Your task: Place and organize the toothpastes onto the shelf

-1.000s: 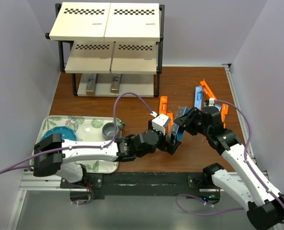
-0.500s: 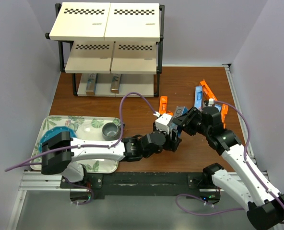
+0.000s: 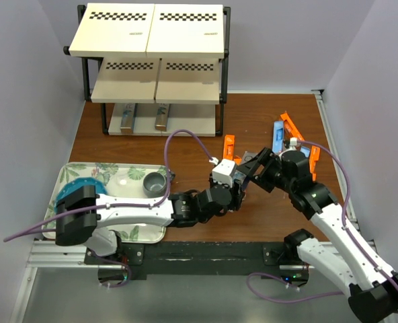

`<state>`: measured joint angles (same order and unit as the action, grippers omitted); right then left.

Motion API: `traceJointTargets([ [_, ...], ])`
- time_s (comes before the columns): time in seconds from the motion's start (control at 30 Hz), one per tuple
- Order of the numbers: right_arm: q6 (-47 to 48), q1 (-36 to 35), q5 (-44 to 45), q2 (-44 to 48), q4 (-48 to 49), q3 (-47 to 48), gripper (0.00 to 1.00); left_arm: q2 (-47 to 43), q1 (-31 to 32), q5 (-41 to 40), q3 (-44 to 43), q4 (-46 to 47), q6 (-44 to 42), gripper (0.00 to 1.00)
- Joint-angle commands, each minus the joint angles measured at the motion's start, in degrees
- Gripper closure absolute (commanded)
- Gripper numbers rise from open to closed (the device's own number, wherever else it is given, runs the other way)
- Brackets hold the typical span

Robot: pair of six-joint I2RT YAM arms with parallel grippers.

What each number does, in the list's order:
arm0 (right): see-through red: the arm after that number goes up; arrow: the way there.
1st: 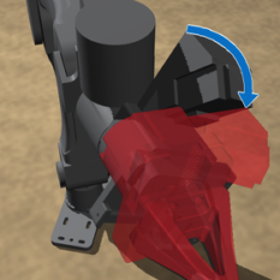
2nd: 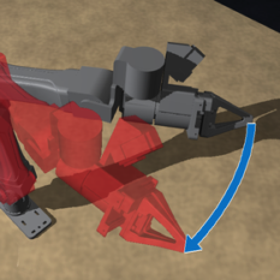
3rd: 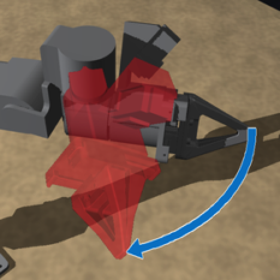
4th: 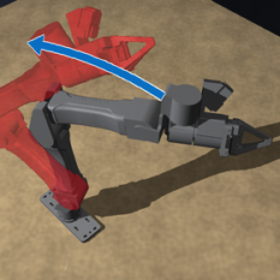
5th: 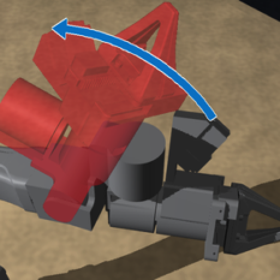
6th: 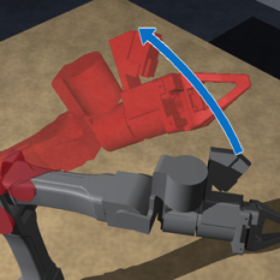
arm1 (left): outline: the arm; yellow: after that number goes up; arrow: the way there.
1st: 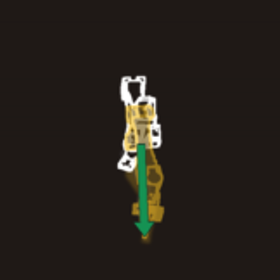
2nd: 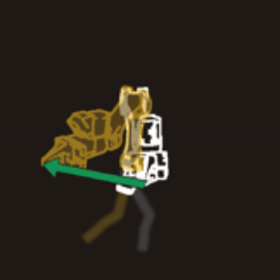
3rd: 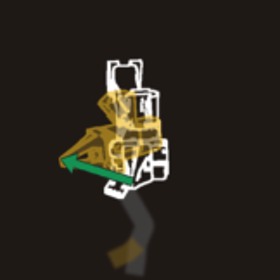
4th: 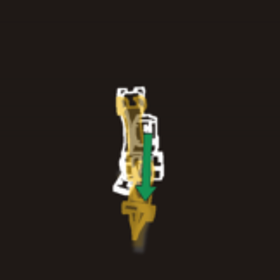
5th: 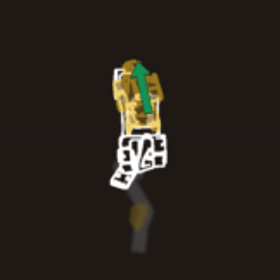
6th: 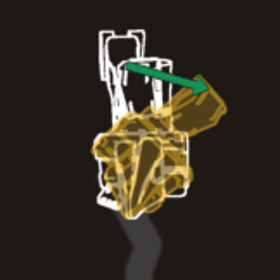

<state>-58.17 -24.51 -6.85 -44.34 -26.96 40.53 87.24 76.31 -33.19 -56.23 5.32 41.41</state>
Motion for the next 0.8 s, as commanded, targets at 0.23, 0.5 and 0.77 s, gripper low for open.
traceJointTargets([
  [0.23, 13.3, -3.7, 11.9, 4.3, -8.1, 9.4, 0.14, -5.0, -5.4, -11.5, 1.6, -10.0, 0.3, 0.63],
  [0.5, 18.4, -4.5, 17.9, 5.8, -10.9, 11.8, 0.13, -3.8, -17.9, -10.9, 1.0, -6.5, -8.0, 0.63],
  [0.77, 23.2, -4.4, 24.3, 5.6, -12.2, 15.6, 0.12, 6.0, -29.5, -8.5, -1.4, 3.4, -15.3, 0.63],
])
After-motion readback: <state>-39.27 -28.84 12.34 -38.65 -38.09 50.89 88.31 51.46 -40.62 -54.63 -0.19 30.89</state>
